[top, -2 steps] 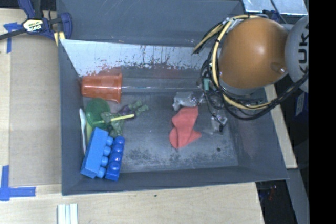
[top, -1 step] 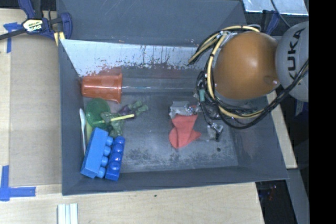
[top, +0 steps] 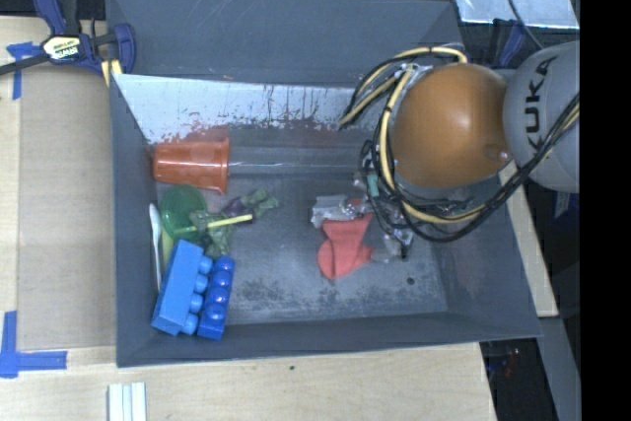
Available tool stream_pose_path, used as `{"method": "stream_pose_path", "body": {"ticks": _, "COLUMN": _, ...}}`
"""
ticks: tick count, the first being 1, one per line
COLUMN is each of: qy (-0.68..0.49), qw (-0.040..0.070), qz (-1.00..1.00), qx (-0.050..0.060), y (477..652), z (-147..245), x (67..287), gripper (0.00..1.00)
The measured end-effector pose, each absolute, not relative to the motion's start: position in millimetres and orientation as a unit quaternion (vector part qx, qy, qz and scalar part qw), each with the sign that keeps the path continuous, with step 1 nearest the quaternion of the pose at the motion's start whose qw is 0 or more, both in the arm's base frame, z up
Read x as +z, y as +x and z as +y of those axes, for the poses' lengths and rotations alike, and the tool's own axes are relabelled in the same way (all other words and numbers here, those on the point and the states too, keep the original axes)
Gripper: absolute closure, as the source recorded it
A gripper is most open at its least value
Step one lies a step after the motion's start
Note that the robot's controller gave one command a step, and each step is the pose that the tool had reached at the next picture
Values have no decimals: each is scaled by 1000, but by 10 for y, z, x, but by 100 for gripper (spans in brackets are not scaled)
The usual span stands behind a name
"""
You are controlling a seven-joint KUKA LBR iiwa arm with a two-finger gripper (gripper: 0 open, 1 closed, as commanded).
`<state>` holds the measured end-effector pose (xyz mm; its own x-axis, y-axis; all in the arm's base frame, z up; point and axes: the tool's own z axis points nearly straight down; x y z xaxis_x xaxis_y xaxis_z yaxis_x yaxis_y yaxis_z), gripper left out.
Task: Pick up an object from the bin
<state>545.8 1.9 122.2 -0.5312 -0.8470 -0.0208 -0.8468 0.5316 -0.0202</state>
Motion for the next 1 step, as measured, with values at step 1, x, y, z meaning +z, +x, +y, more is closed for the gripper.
{"method": "stream_pose_path", "body": {"ticks": 1, "qy": -375, "qw": 15, "qz": 927, "qx": -2, "y": 5398, "z": -67, "x": 1158, "gripper": 0}}
